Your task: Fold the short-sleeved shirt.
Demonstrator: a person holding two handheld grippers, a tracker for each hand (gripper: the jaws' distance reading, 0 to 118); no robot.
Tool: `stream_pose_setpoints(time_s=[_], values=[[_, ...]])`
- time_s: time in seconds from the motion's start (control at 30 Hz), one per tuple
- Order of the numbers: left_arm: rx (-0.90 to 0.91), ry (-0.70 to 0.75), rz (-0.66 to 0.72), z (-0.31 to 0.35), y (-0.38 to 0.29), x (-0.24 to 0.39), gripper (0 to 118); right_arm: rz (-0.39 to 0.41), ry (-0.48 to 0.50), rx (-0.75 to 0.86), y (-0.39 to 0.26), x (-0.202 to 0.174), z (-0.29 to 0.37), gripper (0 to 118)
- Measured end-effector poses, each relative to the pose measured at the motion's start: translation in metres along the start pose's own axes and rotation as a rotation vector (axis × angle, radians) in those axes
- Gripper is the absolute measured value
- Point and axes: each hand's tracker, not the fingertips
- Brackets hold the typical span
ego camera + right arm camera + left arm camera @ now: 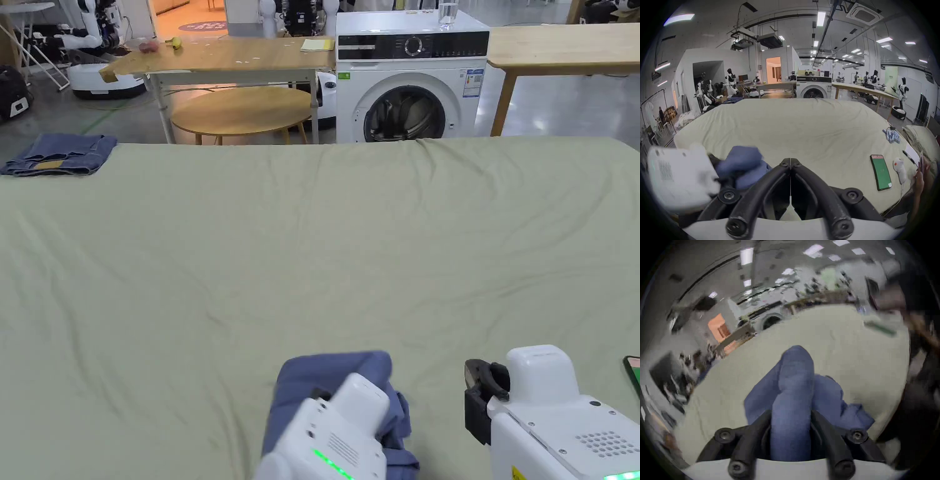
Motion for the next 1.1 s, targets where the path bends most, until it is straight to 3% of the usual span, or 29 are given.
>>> stream_pose_setpoints(time_s=[0.07, 0.17, 0.2, 0.27, 0.3, 0.4, 0.47, 0.5, 0.53, 0.57, 0.6, 0.63, 0.77, 0.87, 1.1], values=[[-0.040, 0.055, -0.053, -0.013, -0.006, 0.014, 4, 0.002, -0.006, -0.004, -0.004, 0.005, 0.001, 0], [0.022, -0.025, 0.136, 0.004, 0.001, -0.017, 36, -0.003, -0.003, -0.006, -0.006, 0.011, 0.002, 0], [0.040, -0.087, 0.200, 0.014, 0.005, -0.028, 36, -0.005, 0.003, -0.008, -0.006, 0.012, 0.003, 0], [0.094, -0.241, 0.409, 0.042, 0.016, -0.061, 96, 0.001, 0.029, -0.032, -0.006, 0.012, 0.000, 0], [0.154, -0.323, 0.511, 0.057, 0.016, -0.078, 110, 0.004, 0.034, -0.038, -0.006, 0.012, 0.000, 0], [0.244, -0.394, 0.673, 0.077, 0.013, -0.113, 112, 0.008, 0.048, -0.044, -0.006, 0.011, 0.000, 0], [0.254, -0.444, 0.852, 0.067, -0.005, -0.135, 111, 0.006, 0.057, -0.047, -0.008, 0.010, -0.001, 0], [0.240, -0.438, 0.915, 0.058, -0.009, -0.136, 111, 0.006, 0.059, -0.050, -0.008, 0.010, -0.002, 0], [0.160, -0.410, 0.948, 0.047, -0.018, -0.139, 102, 0.008, 0.063, -0.058, -0.008, 0.009, -0.002, 0], [0.109, -0.392, 0.968, 0.038, -0.027, -0.138, 78, 0.008, 0.066, -0.064, -0.008, 0.009, -0.003, 0], [0.073, -0.368, 0.986, 0.029, -0.036, -0.135, 26, 0.010, 0.065, -0.066, -0.009, 0.009, -0.003, 0], [0.030, -0.376, 0.991, 0.021, -0.042, -0.125, 1, 0.013, 0.063, -0.070, -0.010, 0.009, -0.003, 0], [0.054, -0.596, 1.060, 0.014, -0.057, -0.094, 0, 0.014, 0.066, -0.087, -0.011, 0.010, -0.005, 0], [0.060, -0.687, 1.033, -0.004, -0.046, -0.065, 0, 0.012, 0.067, -0.107, -0.010, 0.010, -0.011, 0], [-0.013, -0.652, 1.007, -0.023, -0.042, -0.044, 0, -0.028, 0.127, -0.120, -0.007, -0.001, -0.012, 0]])
